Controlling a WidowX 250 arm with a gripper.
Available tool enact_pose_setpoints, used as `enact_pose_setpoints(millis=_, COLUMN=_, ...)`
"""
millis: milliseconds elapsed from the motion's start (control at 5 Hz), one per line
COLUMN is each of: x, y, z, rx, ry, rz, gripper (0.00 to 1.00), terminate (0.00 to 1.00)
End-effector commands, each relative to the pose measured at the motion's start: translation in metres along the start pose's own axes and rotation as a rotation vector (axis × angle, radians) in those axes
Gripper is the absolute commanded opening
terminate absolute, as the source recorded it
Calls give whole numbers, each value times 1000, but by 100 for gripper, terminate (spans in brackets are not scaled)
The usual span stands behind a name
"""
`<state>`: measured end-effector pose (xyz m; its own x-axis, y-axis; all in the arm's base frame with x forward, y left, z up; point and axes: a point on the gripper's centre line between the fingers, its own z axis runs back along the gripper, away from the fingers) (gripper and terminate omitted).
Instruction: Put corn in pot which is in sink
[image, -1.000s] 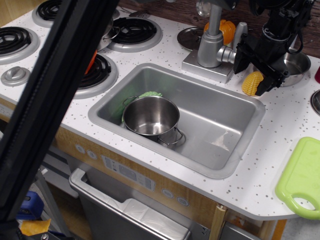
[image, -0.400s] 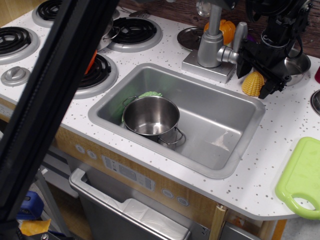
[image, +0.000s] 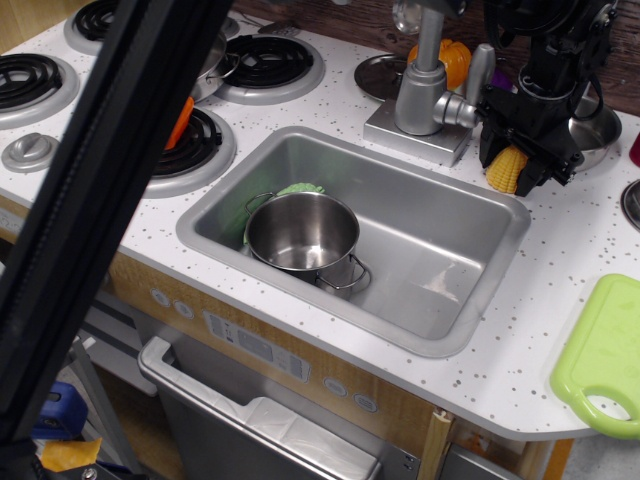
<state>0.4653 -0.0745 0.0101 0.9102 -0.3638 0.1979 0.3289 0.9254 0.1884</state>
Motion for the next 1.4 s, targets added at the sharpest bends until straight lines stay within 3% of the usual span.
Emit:
enact_pose_setpoints(millis=0, x=7, y=6, z=48, rx=66, ry=7, rz=-8, gripper=100, terminate=0)
enact_pose_setpoints(millis=200, x=3, y=8, z=70, rx=108, ry=64, rz=-31, gripper=100, terminate=0)
enact_pose_setpoints(millis=400, x=-18, y=12, z=76, rx=163, ry=84, rz=-44, gripper=100, terminate=0)
enact_pose_setpoints(millis=600, x=-53, y=19, z=77, rx=83, ry=103, rz=33, gripper=100, terminate=0)
enact_pose_setpoints(millis=800, x=-80, y=32, z=75, rx=73, ry=122, rz=24, gripper=100, terminate=0)
enact_pose_setpoints(millis=1000, x=-106, y=50, z=72, rx=92, ry=124, rz=-8, gripper=0, terminate=0)
enact_pose_setpoints(millis=1200, x=-131, y=65, z=66, rx=110, ry=134, rz=-30, gripper=0, terminate=0)
